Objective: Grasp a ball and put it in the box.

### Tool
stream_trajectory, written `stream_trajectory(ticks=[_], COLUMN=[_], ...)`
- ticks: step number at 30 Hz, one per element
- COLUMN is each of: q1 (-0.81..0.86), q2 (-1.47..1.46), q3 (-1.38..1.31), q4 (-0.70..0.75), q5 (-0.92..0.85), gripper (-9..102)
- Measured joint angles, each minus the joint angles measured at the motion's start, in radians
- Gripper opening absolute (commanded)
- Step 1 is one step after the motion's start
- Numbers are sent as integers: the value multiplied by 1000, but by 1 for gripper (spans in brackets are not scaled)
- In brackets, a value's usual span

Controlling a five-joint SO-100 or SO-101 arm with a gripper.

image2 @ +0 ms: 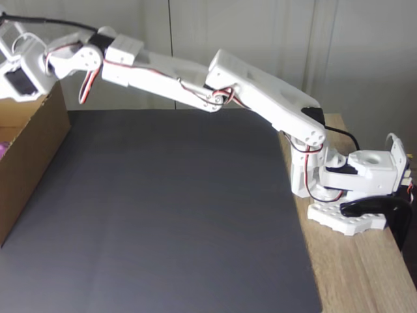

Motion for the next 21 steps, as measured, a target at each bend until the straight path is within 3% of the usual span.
stream_trajectory(ticks=[11,21], q1=[29,57], q2=[212,400], q3=[-8,-8], q4=[500,769], q5=[26,29], gripper=[0,0])
